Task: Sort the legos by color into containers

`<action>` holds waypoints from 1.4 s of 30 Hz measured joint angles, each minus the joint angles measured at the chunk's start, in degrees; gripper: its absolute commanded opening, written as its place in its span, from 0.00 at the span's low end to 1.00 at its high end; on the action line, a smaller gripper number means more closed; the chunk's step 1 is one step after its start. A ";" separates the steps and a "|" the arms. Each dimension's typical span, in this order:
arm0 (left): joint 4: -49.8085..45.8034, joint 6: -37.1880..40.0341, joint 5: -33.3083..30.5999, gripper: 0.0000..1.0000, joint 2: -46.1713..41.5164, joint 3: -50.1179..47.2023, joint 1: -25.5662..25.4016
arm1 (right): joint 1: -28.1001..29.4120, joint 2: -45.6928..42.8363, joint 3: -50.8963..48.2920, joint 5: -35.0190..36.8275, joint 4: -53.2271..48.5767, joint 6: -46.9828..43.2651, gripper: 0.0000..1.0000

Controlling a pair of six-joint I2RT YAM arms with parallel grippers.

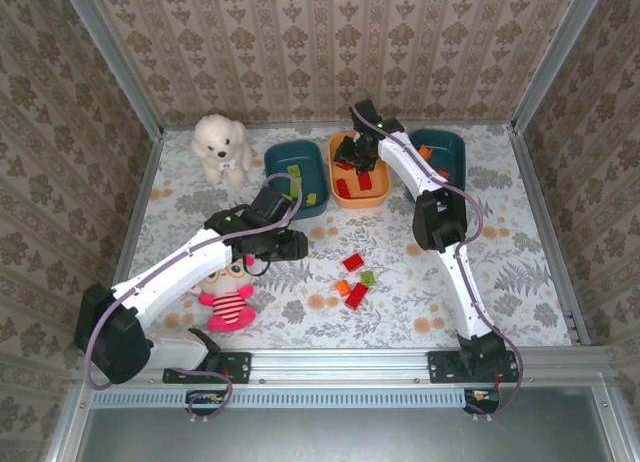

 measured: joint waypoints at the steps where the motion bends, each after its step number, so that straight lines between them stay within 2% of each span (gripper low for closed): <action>1: -0.07 0.02 0.00 0.52 0.24 0.11 0.00 | -0.02 0.04 0.00 0.00 -0.20 0.46 0.49; 4: -0.09 0.70 0.04 0.52 2.21 1.38 -0.13 | -0.20 0.13 0.00 0.02 -1.09 1.40 0.61; 6: -0.11 1.77 0.22 0.52 4.00 2.95 -0.59 | -0.26 0.11 0.02 0.02 -1.53 1.90 0.65; 10: -0.20 4.79 1.22 0.56 7.93 7.28 -2.34 | -0.31 -0.59 -0.11 0.35 -2.34 1.97 0.68; 13: -0.31 6.97 2.78 0.59 11.45 10.91 -4.09 | -0.31 -5.01 -3.32 1.62 -2.43 1.42 0.69; 16: -0.37 8.70 4.42 0.61 15.69 14.21 -6.36 | -0.31 -16.06 -13.90 3.56 0.00 0.61 0.69; 21: -0.92 9.01 7.91 0.61 23.02 18.62 -9.90 | -0.31 -41.94 -36.41 7.87 6.25 0.44 0.69; 27: -6.23 4.92 10.71 0.62 33.51 28.17 -12.70 | 0.13 -69.70 -62.93 12.09 11.54 0.50 0.70; 30: -9.11 2.10 11.39 0.64 37.03 31.17 -13.53 | 0.70 -78.36 -73.20 13.22 11.06 0.72 0.70; 33: -11.21 -1.18 12.39 0.75 39.19 31.69 -13.88 | 0.96 -85.05 -80.61 13.79 8.37 1.27 0.71; 34: -11.78 -2.21 12.55 0.76 39.80 31.87 -13.88 | 1.01 -86.75 -81.94 13.90 7.30 1.46 0.71; 37: -12.76 -5.81 13.20 0.75 42.07 32.68 -13.86 | 1.01 -91.71 -83.97 14.19 4.39 2.23 0.71; 42: -12.83 -10.49 13.84 0.68 44.83 35.01 -13.92 | 1.01 -97.46 -84.50 15.02 1.46 2.23 0.71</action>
